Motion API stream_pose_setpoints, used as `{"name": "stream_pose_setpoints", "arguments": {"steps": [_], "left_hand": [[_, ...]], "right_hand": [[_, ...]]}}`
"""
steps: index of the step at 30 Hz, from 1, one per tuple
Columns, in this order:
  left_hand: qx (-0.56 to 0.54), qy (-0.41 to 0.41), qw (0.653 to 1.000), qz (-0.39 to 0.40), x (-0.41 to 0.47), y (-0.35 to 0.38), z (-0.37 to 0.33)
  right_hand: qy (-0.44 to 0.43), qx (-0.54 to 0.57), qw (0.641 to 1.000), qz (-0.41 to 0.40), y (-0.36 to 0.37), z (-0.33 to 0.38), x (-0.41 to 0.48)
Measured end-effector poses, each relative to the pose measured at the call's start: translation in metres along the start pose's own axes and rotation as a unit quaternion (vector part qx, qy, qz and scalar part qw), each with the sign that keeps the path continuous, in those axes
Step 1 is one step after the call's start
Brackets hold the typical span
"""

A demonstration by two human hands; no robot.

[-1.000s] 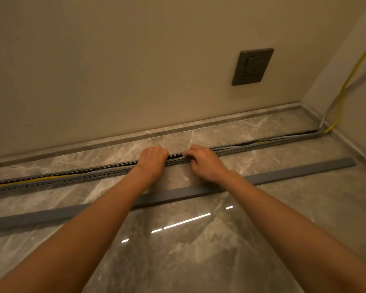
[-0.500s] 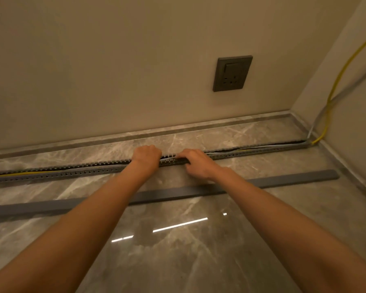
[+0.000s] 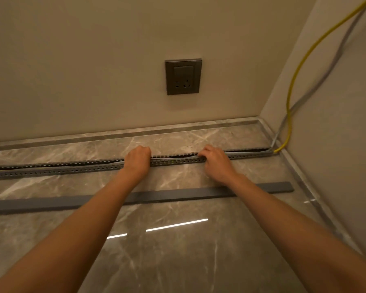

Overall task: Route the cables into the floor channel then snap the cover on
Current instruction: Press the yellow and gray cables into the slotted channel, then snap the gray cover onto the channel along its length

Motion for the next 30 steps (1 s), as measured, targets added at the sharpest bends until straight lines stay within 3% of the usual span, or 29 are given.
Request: {"name": "stream_pose_setpoints", "arguments": {"steps": [3, 8, 12, 15, 21, 25, 30], "left_hand": [[0.028, -0.014, 0.999, 0.021, -0.001, -0.005, -0.013], [0.078, 0.043, 0.996, 0.017, -0.004, -0.008, -0.052], [0.11, 0.064, 0.992, 0.001, -0.006, -0.008, -0.062], [0.11, 0.056, 0.992, 0.001, -0.004, -0.013, -0.068], [0.067, 0.17, 0.983, -0.015, -0.001, -0.021, -0.125], [0.064, 0.171, 0.983, -0.026, 0.0, -0.015, -0.134], [0.07, 0.151, 0.986, -0.021, -0.001, -0.019, -0.131]], "right_hand": [[0.002, 0.008, 0.999, 0.042, -0.004, -0.014, -0.005], [-0.013, 0.034, 0.995, 0.094, -0.005, -0.016, -0.002], [0.016, 0.067, 0.998, 0.007, -0.023, -0.038, -0.013], [0.047, 0.001, 0.997, -0.069, -0.031, -0.056, -0.021], [0.09, 0.019, 0.996, 0.003, -0.024, -0.066, -0.018], [0.08, 0.068, 0.994, 0.039, -0.026, -0.071, -0.026], [0.076, 0.119, 0.988, -0.053, -0.037, -0.08, -0.043]]}}
Point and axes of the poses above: each hand's wrist, its own x-axis towards the middle knuckle, its own y-axis out of the palm, z = x × y, the point moved 7 cm from there along x, towards the middle knuckle, and after that the axes turned 5 degrees about x, right-handed, at the moved point
